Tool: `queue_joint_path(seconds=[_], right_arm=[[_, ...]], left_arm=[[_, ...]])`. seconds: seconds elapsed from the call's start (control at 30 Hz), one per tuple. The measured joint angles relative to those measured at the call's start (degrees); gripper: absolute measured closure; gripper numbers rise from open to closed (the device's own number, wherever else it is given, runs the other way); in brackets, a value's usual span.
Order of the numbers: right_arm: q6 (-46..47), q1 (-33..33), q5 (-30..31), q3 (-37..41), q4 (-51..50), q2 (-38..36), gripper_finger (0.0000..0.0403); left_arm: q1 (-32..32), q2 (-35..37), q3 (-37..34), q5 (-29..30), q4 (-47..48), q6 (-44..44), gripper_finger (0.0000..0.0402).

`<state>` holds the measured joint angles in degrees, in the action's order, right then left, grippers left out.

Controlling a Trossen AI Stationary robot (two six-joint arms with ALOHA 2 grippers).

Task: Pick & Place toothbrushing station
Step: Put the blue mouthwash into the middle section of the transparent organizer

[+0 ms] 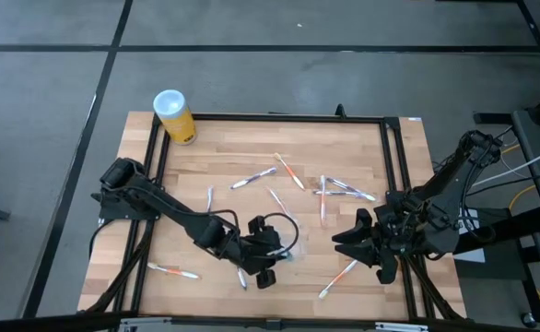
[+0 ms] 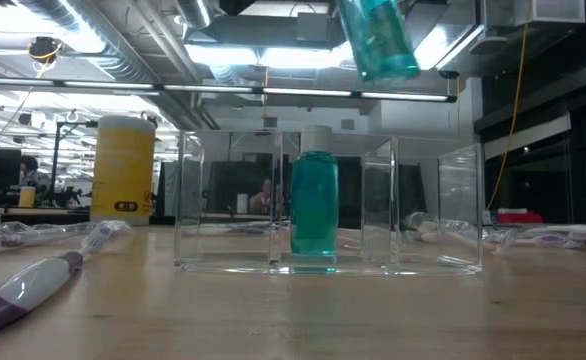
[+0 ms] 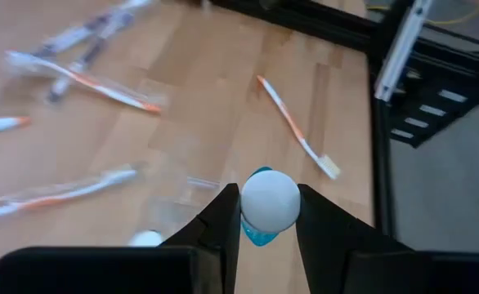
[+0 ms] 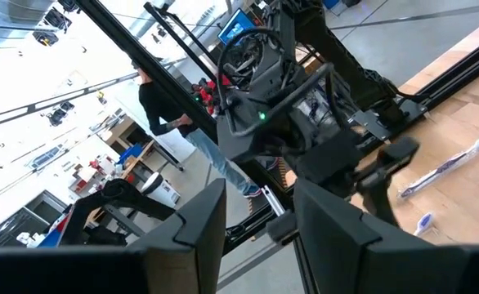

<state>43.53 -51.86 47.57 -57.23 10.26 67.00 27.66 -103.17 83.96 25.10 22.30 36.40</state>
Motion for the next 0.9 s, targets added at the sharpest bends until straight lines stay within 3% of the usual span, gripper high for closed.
queue_joint_path(seconds=[0.33,0.9], right_arm=[[0.1,0.0,0.0,0.0,0.0,0.0,0.0254],[-0.4,0.0,0.2,0.0,0.5,0.0,0.0254]], left_arm=[[-0.3,0.5,-1.2,-0.8,6.1,1.7,0.0316],[-0.2,-0.7,-3.2,-0.2,4.4,0.3,0.0316]])
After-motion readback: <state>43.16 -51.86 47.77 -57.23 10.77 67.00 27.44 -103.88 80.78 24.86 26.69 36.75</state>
